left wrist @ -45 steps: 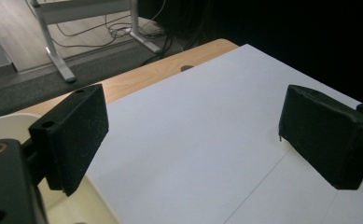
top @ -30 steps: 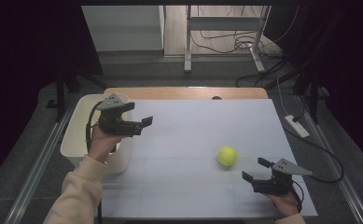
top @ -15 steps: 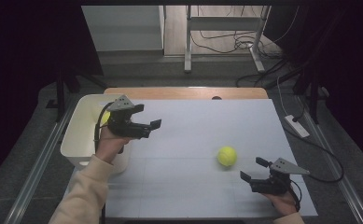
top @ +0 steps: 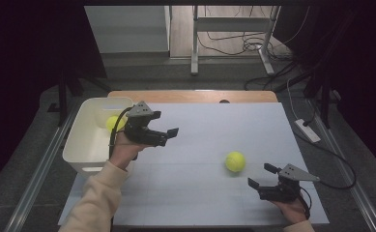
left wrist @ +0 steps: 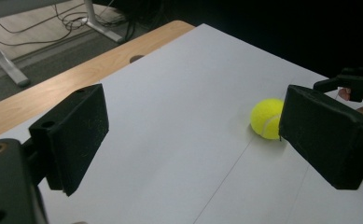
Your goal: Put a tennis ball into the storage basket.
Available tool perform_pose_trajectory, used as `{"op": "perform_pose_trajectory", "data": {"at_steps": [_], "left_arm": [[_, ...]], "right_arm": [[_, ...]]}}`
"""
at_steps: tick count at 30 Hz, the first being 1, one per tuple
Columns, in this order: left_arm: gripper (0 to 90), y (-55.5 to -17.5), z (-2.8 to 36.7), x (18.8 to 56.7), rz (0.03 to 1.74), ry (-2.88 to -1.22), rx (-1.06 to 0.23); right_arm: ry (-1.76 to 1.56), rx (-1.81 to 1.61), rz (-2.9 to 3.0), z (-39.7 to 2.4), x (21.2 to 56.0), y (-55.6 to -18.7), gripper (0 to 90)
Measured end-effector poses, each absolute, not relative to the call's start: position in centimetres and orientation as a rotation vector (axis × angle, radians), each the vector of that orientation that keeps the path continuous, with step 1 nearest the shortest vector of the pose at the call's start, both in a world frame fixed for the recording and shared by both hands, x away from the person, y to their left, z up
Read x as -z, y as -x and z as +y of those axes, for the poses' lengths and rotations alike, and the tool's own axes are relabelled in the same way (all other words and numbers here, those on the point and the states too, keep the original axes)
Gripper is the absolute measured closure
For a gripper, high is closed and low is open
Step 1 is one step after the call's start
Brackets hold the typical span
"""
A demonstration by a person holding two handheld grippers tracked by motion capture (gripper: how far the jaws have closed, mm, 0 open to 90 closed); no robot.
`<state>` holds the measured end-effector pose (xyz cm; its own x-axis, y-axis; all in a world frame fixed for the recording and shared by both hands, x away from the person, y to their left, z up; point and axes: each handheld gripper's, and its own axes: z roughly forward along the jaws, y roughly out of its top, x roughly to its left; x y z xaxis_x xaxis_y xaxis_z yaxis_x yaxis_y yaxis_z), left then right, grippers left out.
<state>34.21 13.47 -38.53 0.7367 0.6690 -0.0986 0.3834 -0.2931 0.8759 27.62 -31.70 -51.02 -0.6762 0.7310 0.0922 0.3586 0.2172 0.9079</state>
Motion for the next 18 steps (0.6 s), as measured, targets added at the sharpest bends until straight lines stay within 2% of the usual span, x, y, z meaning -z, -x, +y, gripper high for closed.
{"op": "perform_pose_trajectory", "data": {"at_steps": [13, 18], "left_arm": [[9.1, -34.7, 12.2, 39.1, 0.782, -1.964, -0.321], [9.4, -34.8, 11.7, 39.2, 0.794, -1.959, -0.351]], "right_arm": [[-1.02, -1.44, 2.137, -31.8, 51.0, -27.6, 8.9], [-1.02, -1.438, 2.136, -31.9, 51.0, -27.5, 8.9]]}}
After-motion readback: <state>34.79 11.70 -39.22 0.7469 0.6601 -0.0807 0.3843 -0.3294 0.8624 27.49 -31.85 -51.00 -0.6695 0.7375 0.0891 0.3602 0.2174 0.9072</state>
